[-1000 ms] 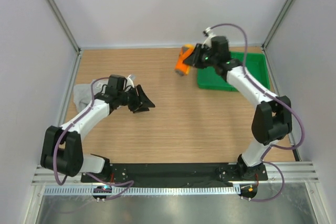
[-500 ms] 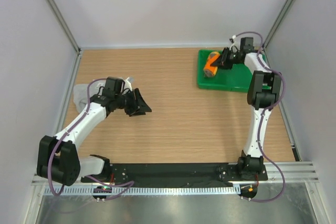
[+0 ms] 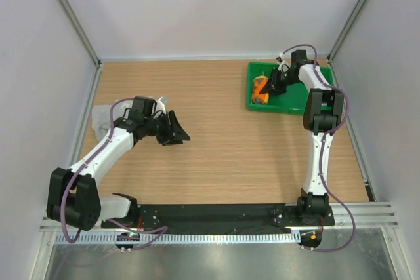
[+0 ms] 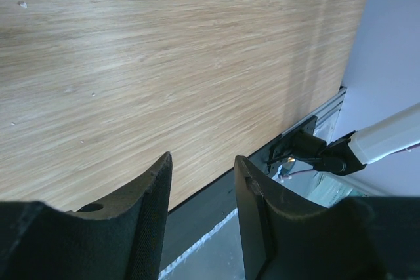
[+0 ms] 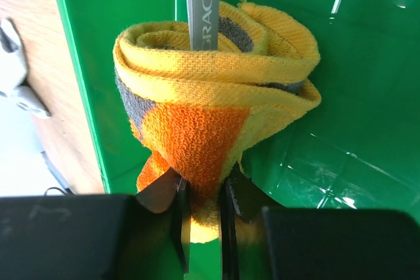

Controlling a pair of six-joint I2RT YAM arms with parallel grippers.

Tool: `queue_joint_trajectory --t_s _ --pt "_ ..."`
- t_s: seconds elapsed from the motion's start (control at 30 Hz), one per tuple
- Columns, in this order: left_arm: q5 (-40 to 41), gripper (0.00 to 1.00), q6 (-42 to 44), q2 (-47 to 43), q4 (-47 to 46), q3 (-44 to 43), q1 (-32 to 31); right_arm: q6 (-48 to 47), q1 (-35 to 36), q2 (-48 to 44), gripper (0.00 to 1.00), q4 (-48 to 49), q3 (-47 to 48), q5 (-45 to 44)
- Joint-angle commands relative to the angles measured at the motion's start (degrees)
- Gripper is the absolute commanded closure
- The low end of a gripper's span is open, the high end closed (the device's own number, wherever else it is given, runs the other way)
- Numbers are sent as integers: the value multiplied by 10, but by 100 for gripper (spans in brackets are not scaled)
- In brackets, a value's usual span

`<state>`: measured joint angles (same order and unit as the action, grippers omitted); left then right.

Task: Roll the towels
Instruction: Place the rolled towel into the container, then move the towel to the center of the board

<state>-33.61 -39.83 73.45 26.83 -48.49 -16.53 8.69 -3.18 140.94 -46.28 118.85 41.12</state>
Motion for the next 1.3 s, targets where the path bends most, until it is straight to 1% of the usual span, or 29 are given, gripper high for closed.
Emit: queue_joint_trajectory --t_s 0.0,0.03,0.07,0.13,0.17,0.33,0.37,0.43,0.57,0.83,0.97,1.03,1.07,1.1,1.13,1.2,1.23,1.27 --pt "-5 56 4 -2 -12 -1 -3 -30 21 19 92 -51 28 -55" --pt "0 56 4 -4 -12 1 -2 -30 25 20 90 -52 30 -66" --pt "3 56 5 -5 -12 0 -3 -30 28 21 83 -52 30 -72" --pt "12 56 6 -9 -10 1 -3 -29 30 14 76 -55 29 -89" --pt "14 56 7 -10 -7 0 -3 -28 31 11 67 -55 27 -103" --pt "29 56 15 -11 8 -6 -3 -13 31 -35 41 -48 26 -133" --pt "34 57 17 -11 9 -8 -3 -11 31 -42 35 -47 26 -136" --pt "37 57 20 -13 16 -11 -2 -8 31 -60 29 -51 32 -153" --pt "52 57 25 -15 24 -15 -3 -1 30 -92 23 -57 37 -186" --pt "81 57 29 -17 32 -20 -2 13 30 -160 13 -70 39 -200" --pt "94 57 30 -20 35 -20 -3 25 30 -199 12 -71 28 -213" --pt "100 57 30 -23 36 -20 -2 32 32 -237 12 -60 10 -207" --pt "109 57 30 -25 37 -21 -2 40 32 -255 12 -52 -22 -204" --pt "113 57 30 -27 37 -22 -2 42 48 -274 12 -33 -41 -206" --pt "117 57 31 -32 38 -23 -2 47 55 -318 12 -20 -88 -207" --pt "139 57 35 -38 47 -30 -2 55 72 -363 11 25 -141 -205" --pt "149 56 39 -46 61 -35 -3 64 89 -418 11 48 -202 -199" --pt "158 56 44 -52 68 -43 -2 77 97 -443 11 70 -232 -192"
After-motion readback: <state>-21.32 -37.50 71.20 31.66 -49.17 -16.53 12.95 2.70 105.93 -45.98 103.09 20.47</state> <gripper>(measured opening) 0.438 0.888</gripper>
